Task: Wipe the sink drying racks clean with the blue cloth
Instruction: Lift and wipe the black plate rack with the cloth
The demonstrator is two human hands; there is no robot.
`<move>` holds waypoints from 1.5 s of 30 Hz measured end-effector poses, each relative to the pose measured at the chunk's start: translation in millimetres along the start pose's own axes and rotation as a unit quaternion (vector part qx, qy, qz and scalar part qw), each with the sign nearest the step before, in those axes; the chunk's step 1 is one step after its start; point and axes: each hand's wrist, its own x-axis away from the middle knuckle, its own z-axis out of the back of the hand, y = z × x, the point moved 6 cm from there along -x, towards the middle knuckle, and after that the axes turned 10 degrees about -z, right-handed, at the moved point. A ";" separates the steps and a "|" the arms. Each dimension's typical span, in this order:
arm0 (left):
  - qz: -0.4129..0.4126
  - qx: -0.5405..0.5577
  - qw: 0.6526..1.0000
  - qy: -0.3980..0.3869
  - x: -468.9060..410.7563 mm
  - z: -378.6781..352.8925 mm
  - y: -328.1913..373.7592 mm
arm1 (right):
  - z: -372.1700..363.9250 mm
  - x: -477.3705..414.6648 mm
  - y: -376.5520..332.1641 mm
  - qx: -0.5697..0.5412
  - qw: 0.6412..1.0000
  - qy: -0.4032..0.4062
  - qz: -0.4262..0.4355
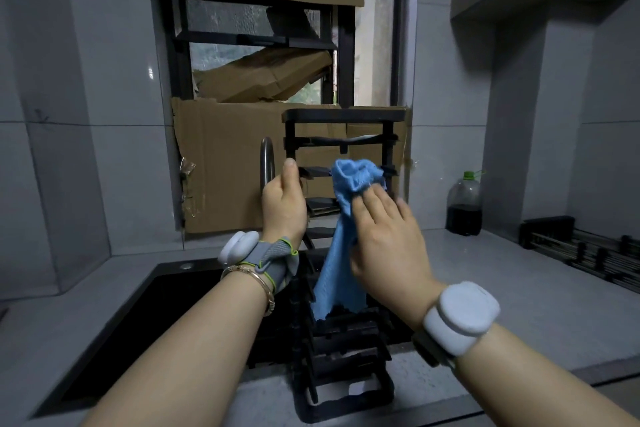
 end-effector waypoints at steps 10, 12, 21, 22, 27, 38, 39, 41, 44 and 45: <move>0.008 0.007 1.000 0.007 -1.2 0.1 -3.7 | 2.5 -12.1 -26.8 -0.248 0.959 -0.056 -0.123; 0.005 0.007 1.000 0.004 -1.3 -0.1 -3.5 | 5.2 -11.6 -25.2 -0.250 0.962 -0.048 -0.100; 0.003 0.016 1.000 0.002 -1.5 -1.1 -4.5 | 17.6 -1.7 -36.3 -0.214 0.976 0.017 0.032; 0.006 0.024 1.000 0.003 -2.2 -1.4 -5.5 | 15.8 -1.8 -40.4 -0.212 0.976 0.014 0.047; 0.009 0.031 0.999 0.009 0.2 -0.8 -3.5 | 13.7 -16.7 -41.2 -0.171 0.982 -0.076 0.034; -0.005 0.008 1.000 -0.006 -1.5 -1.2 -7.5 | 4.7 -19.1 -25.1 -0.018 0.997 -0.073 0.017; -0.005 0.007 1.000 -0.008 -1.6 -1.2 -8.5 | 5.2 -18.3 -32.3 -0.051 0.995 -0.084 0.031; -0.002 0.014 1.000 -0.019 -0.9 -1.1 -9.0 | 9.7 -17.7 -46.5 -0.134 0.985 -0.095 0.057; -0.015 -0.026 0.998 -0.053 -0.1 3.2 -7.1 | 9.1 -18.2 -45.1 -0.363 0.922 -0.130 -0.012; -0.029 -0.050 0.996 -0.067 1.1 6.3 -7.0 | 6.7 -17.5 -41.5 -0.440 0.885 -0.146 -0.052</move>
